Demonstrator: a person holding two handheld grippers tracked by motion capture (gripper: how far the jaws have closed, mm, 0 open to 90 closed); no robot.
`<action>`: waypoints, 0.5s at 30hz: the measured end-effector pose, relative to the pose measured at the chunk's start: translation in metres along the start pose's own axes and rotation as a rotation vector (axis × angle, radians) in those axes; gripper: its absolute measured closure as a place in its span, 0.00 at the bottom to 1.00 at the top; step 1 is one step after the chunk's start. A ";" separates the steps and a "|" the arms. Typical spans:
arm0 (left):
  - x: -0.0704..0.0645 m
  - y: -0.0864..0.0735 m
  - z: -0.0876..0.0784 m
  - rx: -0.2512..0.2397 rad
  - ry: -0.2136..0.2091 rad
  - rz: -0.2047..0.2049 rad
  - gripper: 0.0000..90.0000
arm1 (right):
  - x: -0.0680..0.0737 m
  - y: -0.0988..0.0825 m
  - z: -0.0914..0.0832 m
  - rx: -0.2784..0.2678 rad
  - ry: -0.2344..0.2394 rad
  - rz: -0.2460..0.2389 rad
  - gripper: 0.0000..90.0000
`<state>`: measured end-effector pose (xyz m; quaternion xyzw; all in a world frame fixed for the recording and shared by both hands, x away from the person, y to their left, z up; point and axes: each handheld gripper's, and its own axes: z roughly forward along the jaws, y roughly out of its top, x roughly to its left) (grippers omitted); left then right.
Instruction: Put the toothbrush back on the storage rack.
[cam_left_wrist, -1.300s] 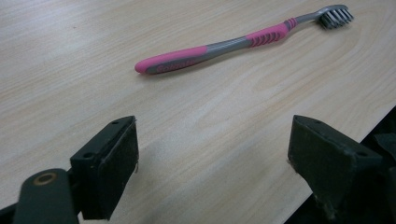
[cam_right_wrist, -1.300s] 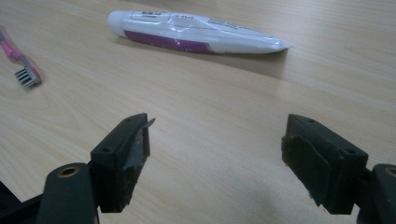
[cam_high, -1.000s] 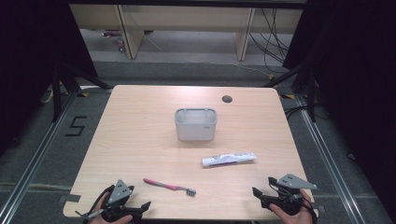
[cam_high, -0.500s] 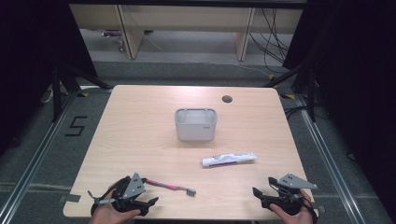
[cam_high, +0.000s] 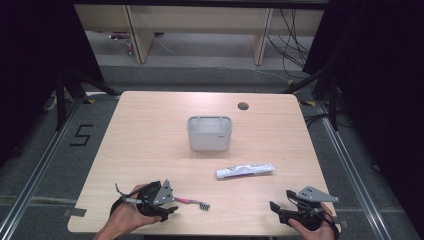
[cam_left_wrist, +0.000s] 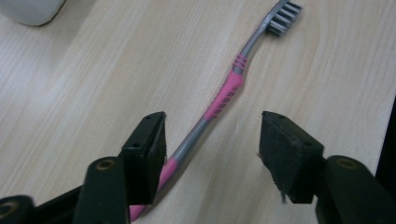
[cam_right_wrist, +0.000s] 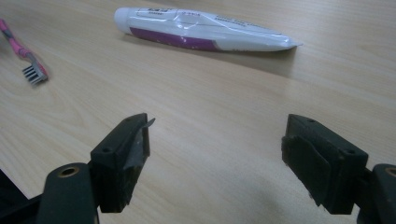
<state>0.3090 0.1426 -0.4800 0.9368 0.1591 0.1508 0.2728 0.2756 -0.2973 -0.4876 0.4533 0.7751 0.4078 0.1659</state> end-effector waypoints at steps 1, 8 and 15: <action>0.001 0.002 0.001 0.008 -0.008 0.009 0.49 | 0.000 0.000 0.000 0.003 0.000 -0.001 0.26; 0.008 0.012 0.006 0.076 -0.046 0.063 0.63 | 0.002 0.000 0.000 0.010 0.008 0.017 0.26; 0.014 0.024 0.014 0.158 -0.107 0.132 0.74 | 0.003 0.000 0.001 0.012 0.018 0.029 0.26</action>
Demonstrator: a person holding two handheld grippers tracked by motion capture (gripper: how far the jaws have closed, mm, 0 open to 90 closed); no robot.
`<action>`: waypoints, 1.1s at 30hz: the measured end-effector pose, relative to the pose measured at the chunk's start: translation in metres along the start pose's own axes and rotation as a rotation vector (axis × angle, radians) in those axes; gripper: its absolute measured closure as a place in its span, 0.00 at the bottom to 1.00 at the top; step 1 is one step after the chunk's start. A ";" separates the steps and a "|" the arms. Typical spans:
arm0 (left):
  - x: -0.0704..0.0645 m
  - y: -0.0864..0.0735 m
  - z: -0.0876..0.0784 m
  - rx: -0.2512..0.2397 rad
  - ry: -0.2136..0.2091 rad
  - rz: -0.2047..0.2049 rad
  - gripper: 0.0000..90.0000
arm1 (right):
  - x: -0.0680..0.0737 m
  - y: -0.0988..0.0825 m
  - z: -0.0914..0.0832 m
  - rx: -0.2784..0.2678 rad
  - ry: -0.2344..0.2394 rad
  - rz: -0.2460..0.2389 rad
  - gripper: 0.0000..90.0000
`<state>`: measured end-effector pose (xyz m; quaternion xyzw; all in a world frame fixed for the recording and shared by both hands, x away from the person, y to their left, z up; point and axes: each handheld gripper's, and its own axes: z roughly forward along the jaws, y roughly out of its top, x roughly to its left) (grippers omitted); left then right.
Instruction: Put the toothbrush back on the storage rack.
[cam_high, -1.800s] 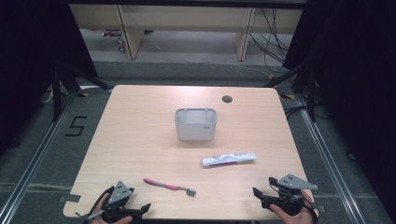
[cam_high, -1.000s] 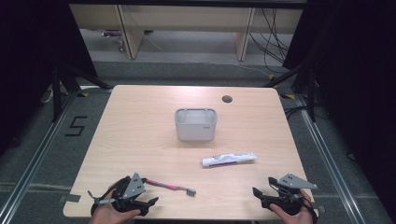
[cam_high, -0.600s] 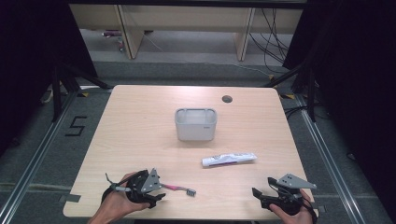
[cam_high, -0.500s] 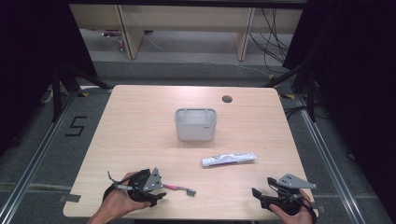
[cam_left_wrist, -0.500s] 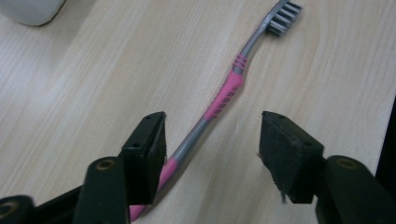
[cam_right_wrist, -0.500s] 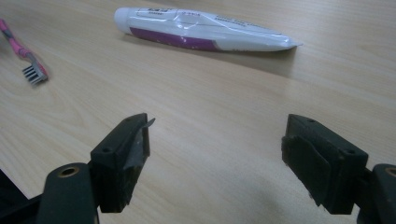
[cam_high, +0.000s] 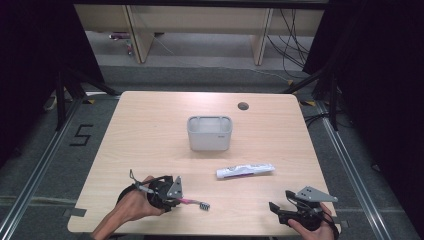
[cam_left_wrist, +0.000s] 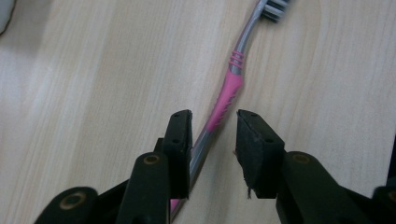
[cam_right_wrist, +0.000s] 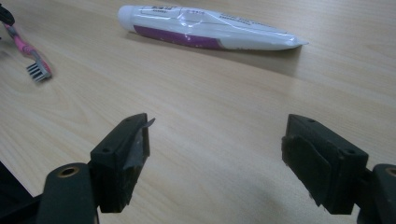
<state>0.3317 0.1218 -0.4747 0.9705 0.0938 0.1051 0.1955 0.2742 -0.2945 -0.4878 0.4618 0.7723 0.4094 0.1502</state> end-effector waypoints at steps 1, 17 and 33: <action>0.000 0.000 0.000 0.000 0.000 0.000 0.74 | 0.000 0.000 0.000 0.000 0.000 0.000 0.26; 0.011 0.009 0.008 0.094 -0.075 0.025 0.88 | 0.000 0.000 0.000 0.005 -0.001 -0.009 0.26; 0.012 0.022 0.012 0.171 -0.114 0.018 0.89 | 0.000 0.001 -0.001 0.006 0.004 -0.006 0.26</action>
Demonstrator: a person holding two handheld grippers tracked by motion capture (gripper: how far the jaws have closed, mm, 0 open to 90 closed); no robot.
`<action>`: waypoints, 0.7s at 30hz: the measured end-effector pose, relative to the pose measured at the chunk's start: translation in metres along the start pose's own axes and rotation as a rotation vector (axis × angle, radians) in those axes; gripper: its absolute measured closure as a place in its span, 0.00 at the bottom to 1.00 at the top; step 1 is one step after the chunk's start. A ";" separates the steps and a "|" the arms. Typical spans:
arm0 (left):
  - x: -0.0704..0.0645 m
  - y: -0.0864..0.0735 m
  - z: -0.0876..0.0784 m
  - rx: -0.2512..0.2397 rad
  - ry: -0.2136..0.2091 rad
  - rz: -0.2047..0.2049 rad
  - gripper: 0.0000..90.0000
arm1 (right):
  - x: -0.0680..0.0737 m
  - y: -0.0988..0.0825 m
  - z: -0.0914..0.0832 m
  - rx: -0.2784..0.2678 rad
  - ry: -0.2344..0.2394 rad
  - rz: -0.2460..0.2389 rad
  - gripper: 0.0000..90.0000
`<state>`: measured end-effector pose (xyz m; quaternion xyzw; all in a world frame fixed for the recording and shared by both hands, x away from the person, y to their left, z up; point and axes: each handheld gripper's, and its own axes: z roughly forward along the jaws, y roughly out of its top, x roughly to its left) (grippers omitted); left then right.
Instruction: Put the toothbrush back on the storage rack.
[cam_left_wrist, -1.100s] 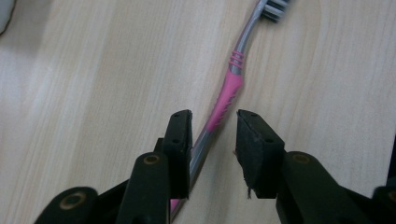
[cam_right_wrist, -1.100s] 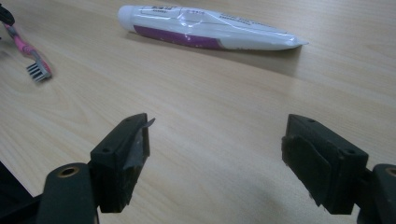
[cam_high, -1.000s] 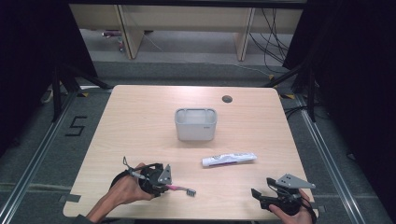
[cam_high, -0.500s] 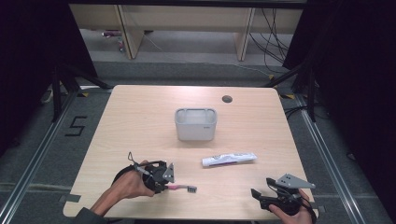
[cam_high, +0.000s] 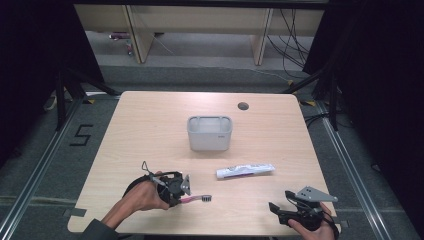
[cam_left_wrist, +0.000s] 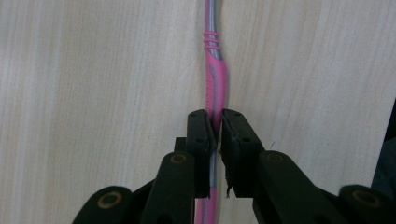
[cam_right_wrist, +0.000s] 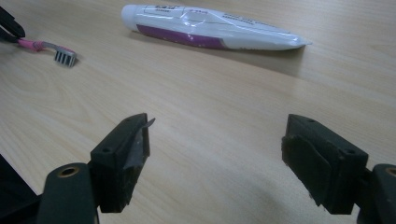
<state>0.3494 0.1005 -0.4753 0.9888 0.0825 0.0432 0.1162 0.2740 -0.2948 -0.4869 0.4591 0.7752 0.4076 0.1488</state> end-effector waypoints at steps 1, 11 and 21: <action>0.000 0.001 0.001 0.013 0.000 0.004 0.90 | 0.000 0.001 0.000 -0.006 -0.008 -0.011 0.26; 0.001 0.006 0.005 0.042 -0.024 -0.012 0.91 | 0.000 0.000 -0.001 0.010 0.005 0.012 0.26; 0.004 0.012 0.006 0.097 -0.051 -0.032 0.92 | -0.001 0.000 0.000 0.003 0.002 -0.009 0.26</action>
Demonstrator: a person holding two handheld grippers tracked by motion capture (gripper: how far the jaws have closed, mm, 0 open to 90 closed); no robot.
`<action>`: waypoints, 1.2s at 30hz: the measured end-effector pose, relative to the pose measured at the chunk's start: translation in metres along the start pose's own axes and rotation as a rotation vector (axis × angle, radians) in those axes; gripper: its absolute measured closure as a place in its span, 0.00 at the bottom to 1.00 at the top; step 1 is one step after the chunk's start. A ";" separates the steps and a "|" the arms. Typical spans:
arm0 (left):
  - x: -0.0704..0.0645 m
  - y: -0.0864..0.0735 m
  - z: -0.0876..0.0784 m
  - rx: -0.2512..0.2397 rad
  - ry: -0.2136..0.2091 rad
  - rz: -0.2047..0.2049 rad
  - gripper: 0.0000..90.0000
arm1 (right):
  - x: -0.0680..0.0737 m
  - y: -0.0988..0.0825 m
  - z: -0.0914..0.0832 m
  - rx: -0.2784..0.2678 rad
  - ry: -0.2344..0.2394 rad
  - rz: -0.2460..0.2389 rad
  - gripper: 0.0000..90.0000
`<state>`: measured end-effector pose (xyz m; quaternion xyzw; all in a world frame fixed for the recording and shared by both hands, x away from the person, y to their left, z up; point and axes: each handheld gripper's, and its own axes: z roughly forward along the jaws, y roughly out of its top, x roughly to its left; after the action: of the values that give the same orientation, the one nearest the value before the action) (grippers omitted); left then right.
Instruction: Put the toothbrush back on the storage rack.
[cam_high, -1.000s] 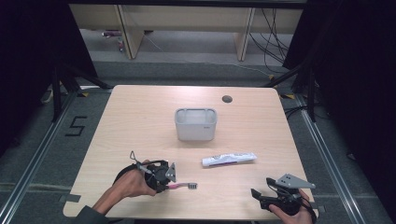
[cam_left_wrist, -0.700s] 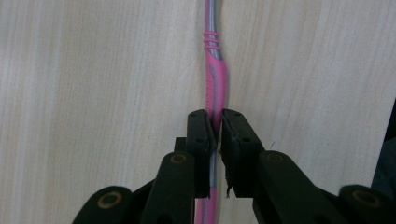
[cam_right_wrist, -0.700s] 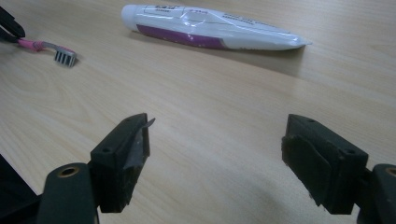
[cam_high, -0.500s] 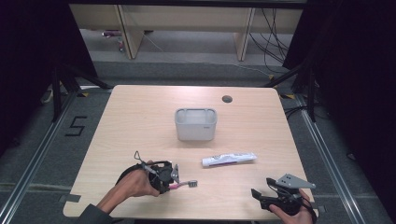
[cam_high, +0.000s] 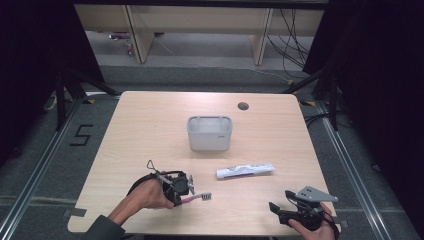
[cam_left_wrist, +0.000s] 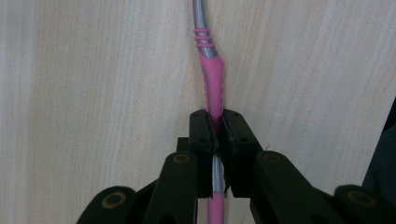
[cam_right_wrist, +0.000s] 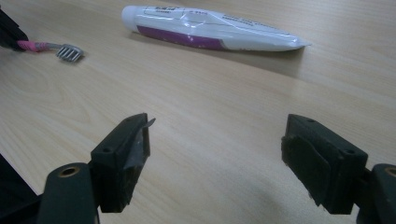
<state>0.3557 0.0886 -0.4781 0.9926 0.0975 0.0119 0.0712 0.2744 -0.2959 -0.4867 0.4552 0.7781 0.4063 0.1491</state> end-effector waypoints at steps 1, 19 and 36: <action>0.000 0.001 0.000 0.010 -0.004 -0.009 0.92 | 0.000 0.000 0.000 0.002 0.000 0.001 0.26; 0.005 0.001 -0.012 -0.041 -0.009 -0.074 0.93 | 0.001 0.000 -0.001 -0.012 0.003 0.024 0.27; 0.028 -0.018 -0.048 -0.403 0.073 -0.252 0.93 | -0.003 0.001 -0.002 -0.008 -0.020 -0.011 0.27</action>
<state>0.3781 0.1186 -0.4328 0.9373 0.2189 0.0580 0.2650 0.2755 -0.2995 -0.4854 0.4544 0.7774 0.4041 0.1611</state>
